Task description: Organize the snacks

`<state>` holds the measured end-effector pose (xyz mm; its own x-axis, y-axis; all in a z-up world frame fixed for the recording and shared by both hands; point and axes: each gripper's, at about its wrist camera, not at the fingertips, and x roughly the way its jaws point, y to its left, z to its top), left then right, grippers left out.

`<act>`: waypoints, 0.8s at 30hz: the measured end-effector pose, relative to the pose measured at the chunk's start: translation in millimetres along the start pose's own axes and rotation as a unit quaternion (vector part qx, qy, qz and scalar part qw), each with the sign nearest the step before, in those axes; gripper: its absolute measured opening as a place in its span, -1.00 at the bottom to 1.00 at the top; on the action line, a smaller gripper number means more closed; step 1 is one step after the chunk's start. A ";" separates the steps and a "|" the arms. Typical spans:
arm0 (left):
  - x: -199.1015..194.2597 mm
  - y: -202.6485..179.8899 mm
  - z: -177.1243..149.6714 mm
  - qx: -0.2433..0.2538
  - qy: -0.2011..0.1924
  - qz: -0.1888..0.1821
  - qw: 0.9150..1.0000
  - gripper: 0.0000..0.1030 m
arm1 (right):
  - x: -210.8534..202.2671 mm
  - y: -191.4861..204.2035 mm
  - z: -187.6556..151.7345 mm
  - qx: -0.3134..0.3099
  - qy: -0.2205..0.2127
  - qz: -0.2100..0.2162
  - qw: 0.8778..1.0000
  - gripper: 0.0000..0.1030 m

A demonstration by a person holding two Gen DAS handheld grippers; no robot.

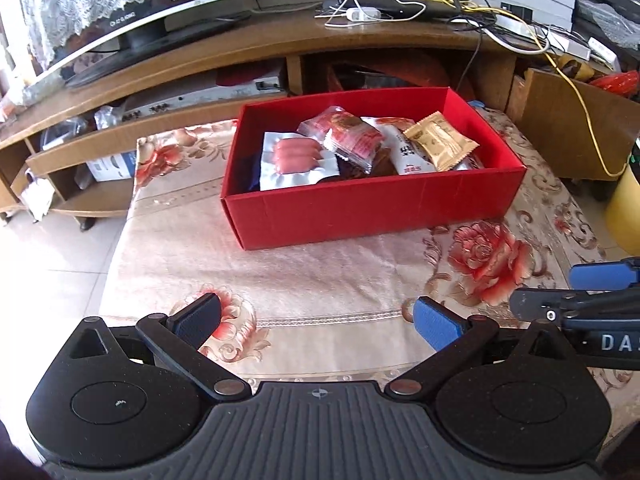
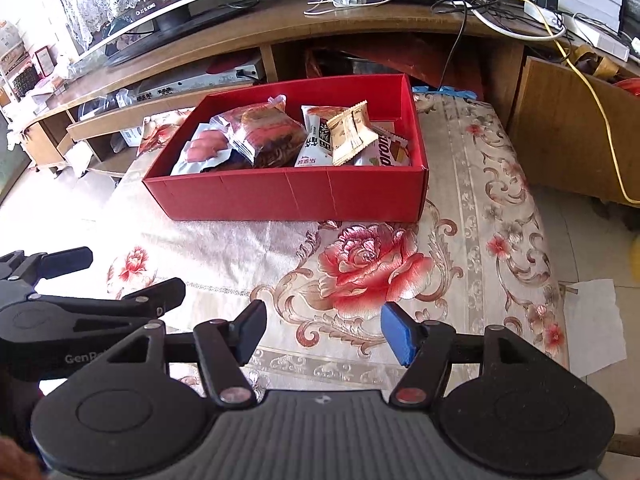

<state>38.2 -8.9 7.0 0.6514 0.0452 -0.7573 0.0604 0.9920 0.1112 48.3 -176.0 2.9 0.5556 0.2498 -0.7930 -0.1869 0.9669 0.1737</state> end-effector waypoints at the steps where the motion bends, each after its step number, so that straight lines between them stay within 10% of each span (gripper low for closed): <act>1: -0.2 -0.8 -0.8 0.000 -0.001 -0.001 1.000 1.00 | 0.2 0.1 -0.3 0.000 0.001 0.000 1.000 0.20; 24: 0.0 4.9 -3.7 -0.037 0.020 -0.034 0.999 0.83 | -1.2 0.7 -1.8 0.000 0.002 0.002 1.000 0.21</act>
<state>35.7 -3.6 5.2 0.6175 -0.0184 -0.7864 0.0463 0.9988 0.0130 46.0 -175.7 2.9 0.5521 0.2526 -0.7946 -0.1885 0.9662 0.1761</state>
